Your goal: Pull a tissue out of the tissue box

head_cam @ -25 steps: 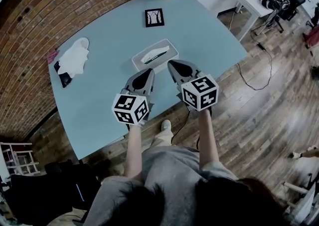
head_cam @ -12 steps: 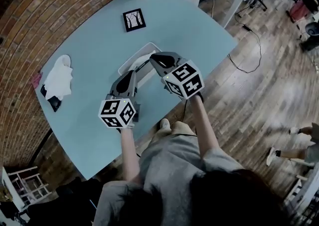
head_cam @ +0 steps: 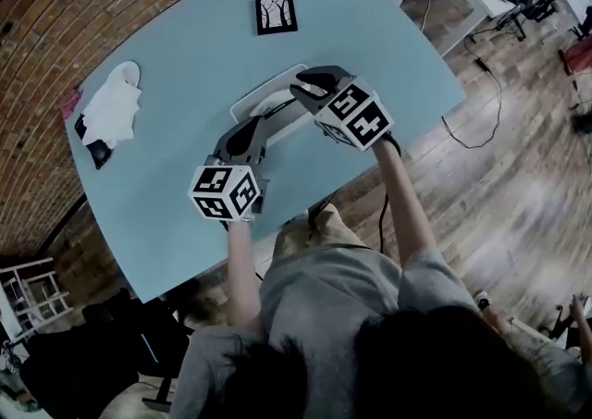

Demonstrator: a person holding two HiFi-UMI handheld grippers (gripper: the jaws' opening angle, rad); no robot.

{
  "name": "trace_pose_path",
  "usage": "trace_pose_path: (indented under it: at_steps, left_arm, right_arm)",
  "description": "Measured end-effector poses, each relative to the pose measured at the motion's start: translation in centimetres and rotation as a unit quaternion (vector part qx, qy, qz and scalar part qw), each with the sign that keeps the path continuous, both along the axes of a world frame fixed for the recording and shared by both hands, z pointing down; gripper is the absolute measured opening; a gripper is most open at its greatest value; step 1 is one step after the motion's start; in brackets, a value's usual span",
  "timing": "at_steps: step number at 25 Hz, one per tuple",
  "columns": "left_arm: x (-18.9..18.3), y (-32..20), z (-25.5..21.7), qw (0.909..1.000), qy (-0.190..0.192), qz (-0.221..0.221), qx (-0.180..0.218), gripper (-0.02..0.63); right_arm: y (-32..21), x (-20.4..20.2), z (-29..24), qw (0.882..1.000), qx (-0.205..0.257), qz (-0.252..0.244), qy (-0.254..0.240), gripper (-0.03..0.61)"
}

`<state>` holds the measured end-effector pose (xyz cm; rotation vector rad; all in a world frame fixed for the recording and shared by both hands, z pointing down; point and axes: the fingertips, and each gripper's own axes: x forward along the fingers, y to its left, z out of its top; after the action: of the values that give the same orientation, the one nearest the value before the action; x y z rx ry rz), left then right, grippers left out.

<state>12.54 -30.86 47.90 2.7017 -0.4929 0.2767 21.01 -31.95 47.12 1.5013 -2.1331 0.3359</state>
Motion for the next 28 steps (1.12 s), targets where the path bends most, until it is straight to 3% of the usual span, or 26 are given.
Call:
trace_pose_path:
  at_steps: [4, 12, 21, 28]
  left_arm:
    - [-0.4, 0.0, 1.2, 0.9998, -0.008, -0.011, -0.012, 0.003]
    - [-1.5, -1.0, 2.4, 0.9988, -0.021, -0.037, -0.025, 0.003]
    - [-2.0, -1.0, 3.7, 0.9976, -0.028, -0.051, -0.038, 0.003]
    - [-2.5, -0.6, 3.7, 0.9971, -0.029, -0.058, -0.039, 0.003]
  right_arm:
    - [-0.8, -0.6, 2.3, 0.995, -0.048, -0.073, 0.044, 0.089]
    - [-1.9, -2.0, 5.9, 0.97, -0.124, -0.184, 0.102, 0.143]
    - [-2.3, -3.2, 8.3, 0.95, -0.175, -0.233, 0.109, 0.143]
    - [-2.0, -3.5, 8.6, 0.943, -0.174, -0.249, 0.138, 0.011]
